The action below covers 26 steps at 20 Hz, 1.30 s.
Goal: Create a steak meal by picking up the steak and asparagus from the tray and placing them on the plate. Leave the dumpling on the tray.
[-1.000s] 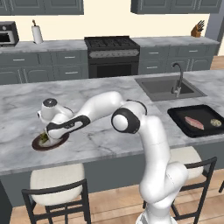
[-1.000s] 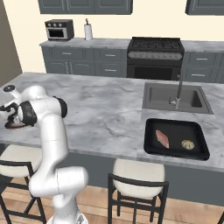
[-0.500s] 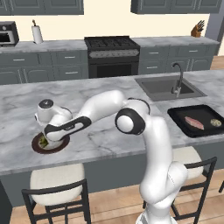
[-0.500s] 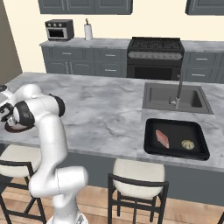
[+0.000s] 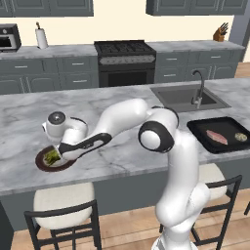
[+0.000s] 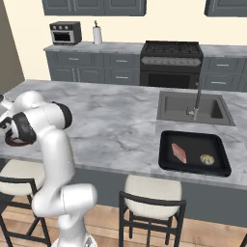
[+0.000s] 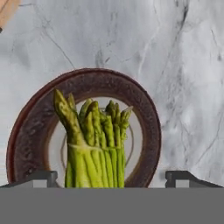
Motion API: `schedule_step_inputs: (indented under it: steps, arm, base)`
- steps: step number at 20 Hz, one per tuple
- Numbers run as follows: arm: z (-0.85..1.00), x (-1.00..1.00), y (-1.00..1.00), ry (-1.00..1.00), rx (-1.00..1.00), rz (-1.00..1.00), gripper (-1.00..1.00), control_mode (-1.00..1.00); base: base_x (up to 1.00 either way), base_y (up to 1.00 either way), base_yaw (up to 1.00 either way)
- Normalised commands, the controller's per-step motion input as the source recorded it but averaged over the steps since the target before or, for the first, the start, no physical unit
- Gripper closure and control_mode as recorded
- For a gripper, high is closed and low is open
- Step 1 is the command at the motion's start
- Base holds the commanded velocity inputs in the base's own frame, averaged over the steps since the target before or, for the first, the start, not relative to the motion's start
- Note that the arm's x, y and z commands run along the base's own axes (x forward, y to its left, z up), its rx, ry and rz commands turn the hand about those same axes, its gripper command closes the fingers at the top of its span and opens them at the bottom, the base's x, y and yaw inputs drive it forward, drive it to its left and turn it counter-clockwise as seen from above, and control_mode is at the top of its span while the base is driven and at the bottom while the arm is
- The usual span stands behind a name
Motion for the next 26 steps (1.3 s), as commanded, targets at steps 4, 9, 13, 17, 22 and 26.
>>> schedule_step_inputs:
  steps: [4,9,13,17,22,26]
  arm:
    - [0.96,-0.19,-0.17,-0.08,0.00,0.00,-1.00,-1.00]
    - [0.59,-0.25,-0.71,0.00,0.01,-0.18,-1.00,-1.00]
    - [0.32,-0.06,-0.94,0.00,0.00,-0.34,-1.00,-1.00]
    - [0.12,-0.04,-1.00,0.00,0.00,-0.43,-1.00,-1.00]
    - [0.11,-0.07,-1.00,0.00,0.00,-0.43,-1.00,-1.00]
    - [0.31,-0.01,-1.00,0.00,0.00,-0.40,-1.00,-1.00]
  base:
    - [0.00,0.00,0.00]
    - [0.00,0.00,0.00]
    - [0.00,0.00,0.00]
    - [0.00,0.00,0.00]
    - [0.00,0.00,0.00]
    - [0.00,0.00,0.00]
